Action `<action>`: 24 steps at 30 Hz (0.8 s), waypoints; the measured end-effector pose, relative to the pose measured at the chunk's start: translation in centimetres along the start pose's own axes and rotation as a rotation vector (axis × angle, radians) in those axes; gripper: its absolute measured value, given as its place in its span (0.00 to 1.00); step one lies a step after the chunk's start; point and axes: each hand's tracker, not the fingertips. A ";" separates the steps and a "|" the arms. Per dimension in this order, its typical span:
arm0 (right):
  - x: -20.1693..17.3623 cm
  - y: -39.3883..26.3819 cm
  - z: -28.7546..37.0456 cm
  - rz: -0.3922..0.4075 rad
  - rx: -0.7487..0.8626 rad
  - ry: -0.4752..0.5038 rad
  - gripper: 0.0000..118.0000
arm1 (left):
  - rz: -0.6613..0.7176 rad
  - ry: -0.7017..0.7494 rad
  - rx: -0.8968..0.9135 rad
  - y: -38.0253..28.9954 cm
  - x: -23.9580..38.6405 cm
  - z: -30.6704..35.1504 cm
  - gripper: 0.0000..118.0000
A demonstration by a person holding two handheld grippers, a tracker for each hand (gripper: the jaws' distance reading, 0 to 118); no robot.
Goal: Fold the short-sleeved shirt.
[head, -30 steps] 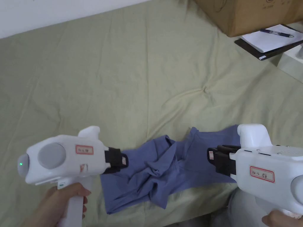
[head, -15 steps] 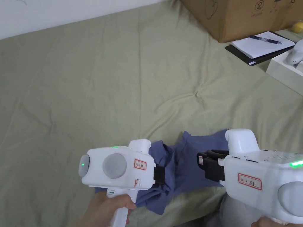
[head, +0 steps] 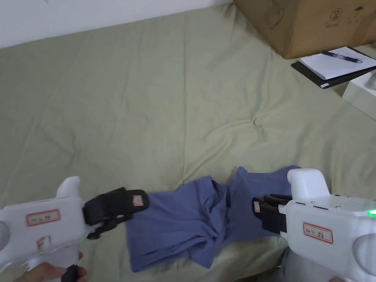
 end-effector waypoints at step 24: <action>-4.8 1.3 -0.8 0.110 -0.045 0.001 0.00 | 0.101 -0.135 -0.210 2.4 -7.9 -6.6 0.05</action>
